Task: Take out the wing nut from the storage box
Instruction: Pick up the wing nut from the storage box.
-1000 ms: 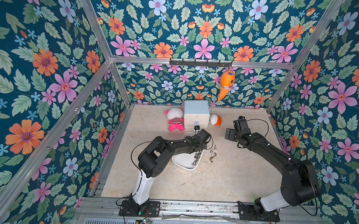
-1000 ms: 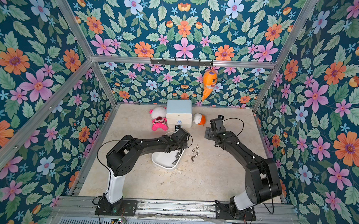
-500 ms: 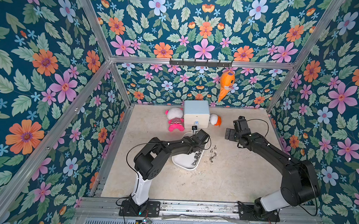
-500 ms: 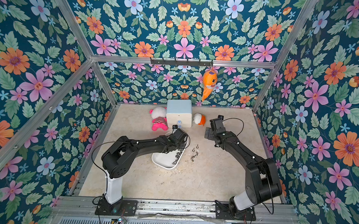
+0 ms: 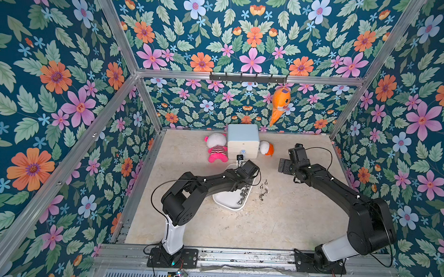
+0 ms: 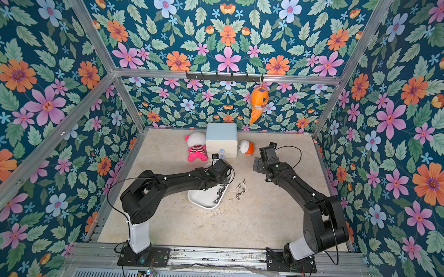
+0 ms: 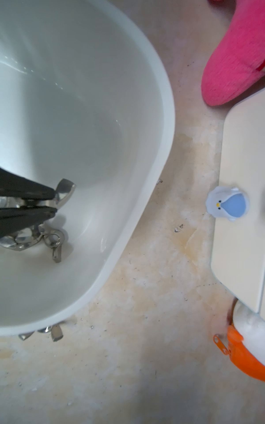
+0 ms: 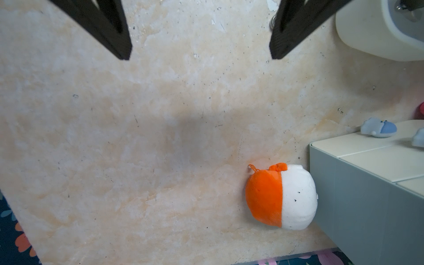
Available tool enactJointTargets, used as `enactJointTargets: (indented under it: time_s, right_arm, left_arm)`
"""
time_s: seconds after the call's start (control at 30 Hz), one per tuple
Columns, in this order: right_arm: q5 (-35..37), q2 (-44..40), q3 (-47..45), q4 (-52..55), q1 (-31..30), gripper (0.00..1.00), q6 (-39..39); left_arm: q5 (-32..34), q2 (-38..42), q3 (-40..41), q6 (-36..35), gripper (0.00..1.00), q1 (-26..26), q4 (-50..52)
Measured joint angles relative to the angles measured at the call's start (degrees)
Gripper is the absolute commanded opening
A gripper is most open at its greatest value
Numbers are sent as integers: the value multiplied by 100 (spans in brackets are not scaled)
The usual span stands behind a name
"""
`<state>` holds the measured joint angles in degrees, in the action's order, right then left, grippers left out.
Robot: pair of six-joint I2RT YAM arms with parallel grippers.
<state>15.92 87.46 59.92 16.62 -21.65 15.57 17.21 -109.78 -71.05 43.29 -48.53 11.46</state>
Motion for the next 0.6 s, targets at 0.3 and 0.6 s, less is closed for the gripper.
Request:
enactJointTargets:
  time_s: [0.3,0.6]
  right_arm:
    - [0,0,46,7,0,99,-2]
    - [0,9,155,11,0,99,-4]
  left_arm:
    - [140,254,9,-22,0,-225,205]
    - [404,581,-330,-149,0,-629,511]
